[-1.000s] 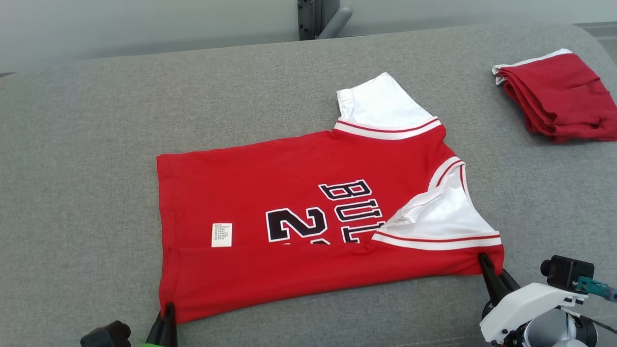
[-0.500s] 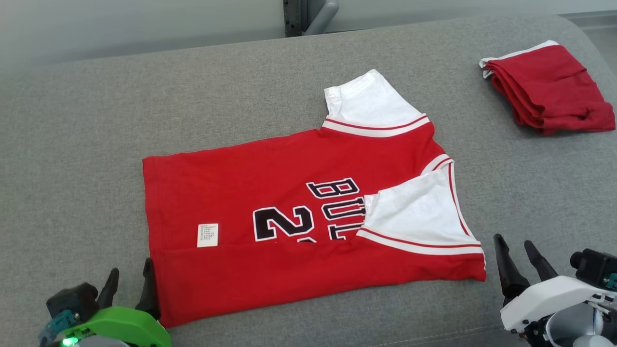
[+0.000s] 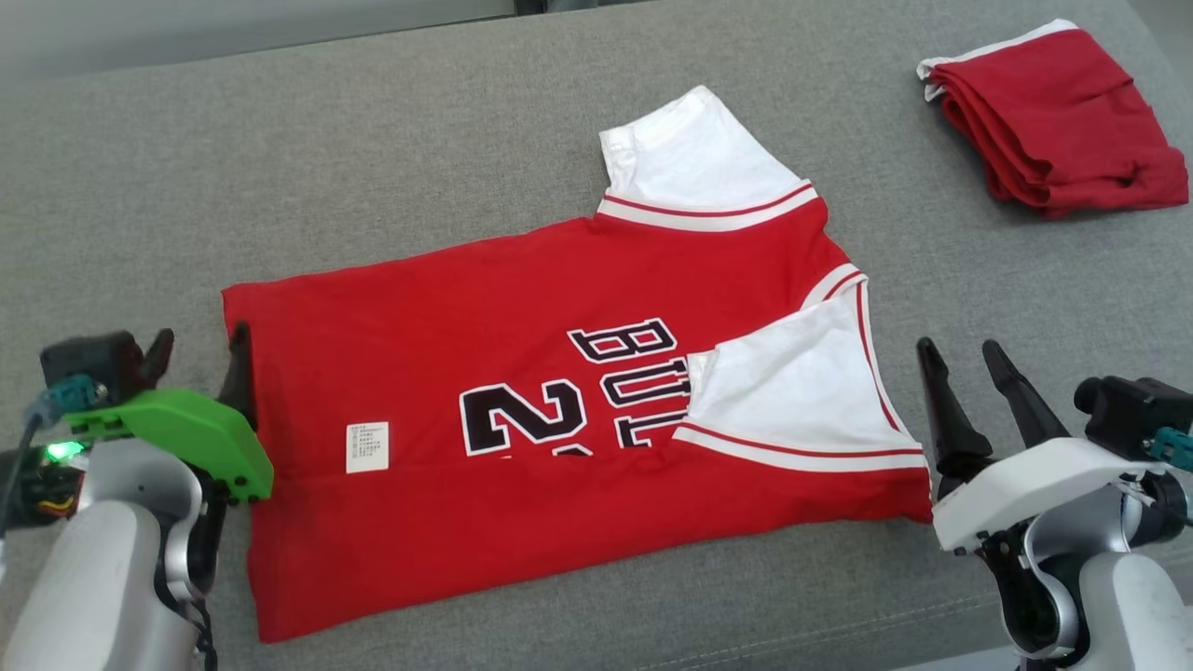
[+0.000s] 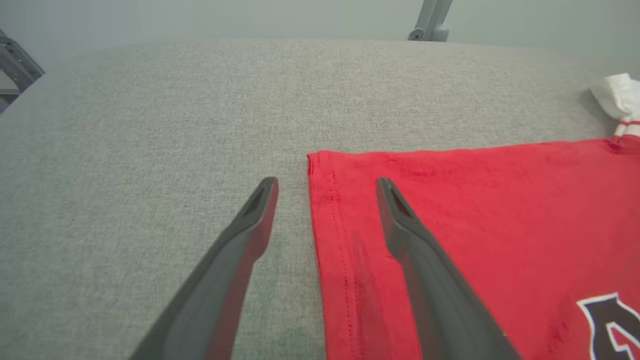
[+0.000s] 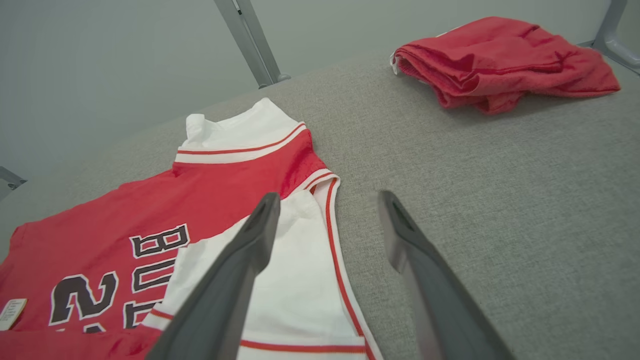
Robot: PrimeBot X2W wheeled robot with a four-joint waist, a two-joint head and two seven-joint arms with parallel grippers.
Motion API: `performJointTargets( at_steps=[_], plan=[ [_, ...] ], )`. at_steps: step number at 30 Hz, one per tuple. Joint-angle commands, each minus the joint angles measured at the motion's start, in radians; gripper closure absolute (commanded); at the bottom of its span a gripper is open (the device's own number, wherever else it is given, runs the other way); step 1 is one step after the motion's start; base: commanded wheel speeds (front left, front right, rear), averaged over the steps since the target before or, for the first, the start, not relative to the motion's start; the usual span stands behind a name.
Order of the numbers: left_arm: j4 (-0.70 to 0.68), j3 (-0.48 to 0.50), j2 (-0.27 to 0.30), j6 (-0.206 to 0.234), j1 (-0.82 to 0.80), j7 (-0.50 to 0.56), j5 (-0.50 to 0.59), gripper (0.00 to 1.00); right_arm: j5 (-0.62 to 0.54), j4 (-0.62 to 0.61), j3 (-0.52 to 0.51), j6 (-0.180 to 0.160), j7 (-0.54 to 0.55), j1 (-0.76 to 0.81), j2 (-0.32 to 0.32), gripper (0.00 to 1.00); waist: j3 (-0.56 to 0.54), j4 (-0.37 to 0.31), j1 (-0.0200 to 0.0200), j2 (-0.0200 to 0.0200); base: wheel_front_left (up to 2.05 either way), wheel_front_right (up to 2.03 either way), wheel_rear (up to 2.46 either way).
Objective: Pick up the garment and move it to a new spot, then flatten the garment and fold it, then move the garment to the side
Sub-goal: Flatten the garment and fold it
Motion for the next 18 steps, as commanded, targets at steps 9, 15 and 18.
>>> performJointTargets(
  at_steps=[9,15,18],
  plan=[
    [0.132,-0.046,0.087,-0.042,-0.190,0.083,0.064,0.00,-0.028,-0.003,0.056,-0.001,0.005,-0.076,-0.003,0.00,0.096,-0.032,0.0000,0.0065,0.00,0.00,0.00],
    [0.191,-0.065,0.110,-0.064,-0.248,0.112,0.076,0.00,-0.019,0.002,0.075,-0.001,0.004,-0.101,-0.013,0.00,0.116,-0.032,0.0000,0.0065,0.00,0.00,0.00],
    [0.205,-0.072,0.100,-0.075,-0.262,0.119,0.063,0.00,-0.014,0.006,0.081,-0.001,0.001,-0.106,-0.017,0.00,0.120,-0.031,0.0000,0.0065,0.00,0.00,0.00]
  ],
)
